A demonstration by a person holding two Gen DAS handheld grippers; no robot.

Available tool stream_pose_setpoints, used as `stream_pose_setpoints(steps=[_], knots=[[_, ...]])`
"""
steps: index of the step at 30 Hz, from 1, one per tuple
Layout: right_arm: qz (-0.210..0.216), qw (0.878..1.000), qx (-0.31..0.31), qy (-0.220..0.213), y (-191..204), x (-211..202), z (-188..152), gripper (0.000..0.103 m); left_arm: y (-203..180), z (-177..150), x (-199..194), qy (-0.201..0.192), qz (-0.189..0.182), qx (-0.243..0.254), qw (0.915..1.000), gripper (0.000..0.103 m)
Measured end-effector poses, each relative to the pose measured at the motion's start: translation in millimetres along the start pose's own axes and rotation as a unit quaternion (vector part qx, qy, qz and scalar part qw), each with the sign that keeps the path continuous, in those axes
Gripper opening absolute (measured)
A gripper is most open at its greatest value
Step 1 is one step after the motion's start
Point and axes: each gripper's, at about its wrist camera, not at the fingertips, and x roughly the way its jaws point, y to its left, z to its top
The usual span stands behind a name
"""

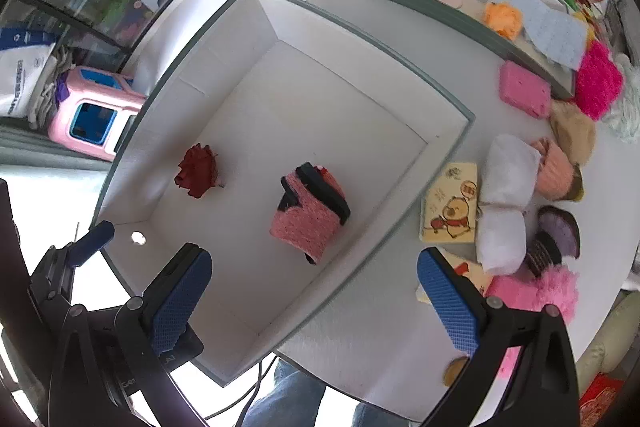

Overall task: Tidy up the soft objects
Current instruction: 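Open both tools to drop the hat and flower into the box, then grasp the fluffy pink scarf with the right tool while the left tool grasps the tissue pack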

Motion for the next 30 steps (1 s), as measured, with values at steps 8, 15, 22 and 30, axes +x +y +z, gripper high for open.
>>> stream_pose_setpoints(steps=[8,15,22,30], knots=[[0.007,0.999,0.038,-0.008,-33.1,-12.3,-24.5,0.103,-47.2,-8.2,-9.3,-0.001,-0.011,0.057,0.9983,0.103],[0.009,0.996,0.090,-0.013,-83.4,-21.7,-60.3,0.103,-96.6,-24.7,-14.9,0.005,-0.021,0.115,0.9931,0.103],[0.008,0.989,0.145,-0.021,-140.8,-31.7,-110.0,0.103,-146.2,-44.6,-15.3,0.017,-0.030,0.172,0.9846,0.103],[-0.005,0.978,0.206,-0.016,-200.2,-32.0,-153.3,0.103,-193.2,-59.2,-6.4,0.037,-0.034,0.212,0.9761,0.103]])
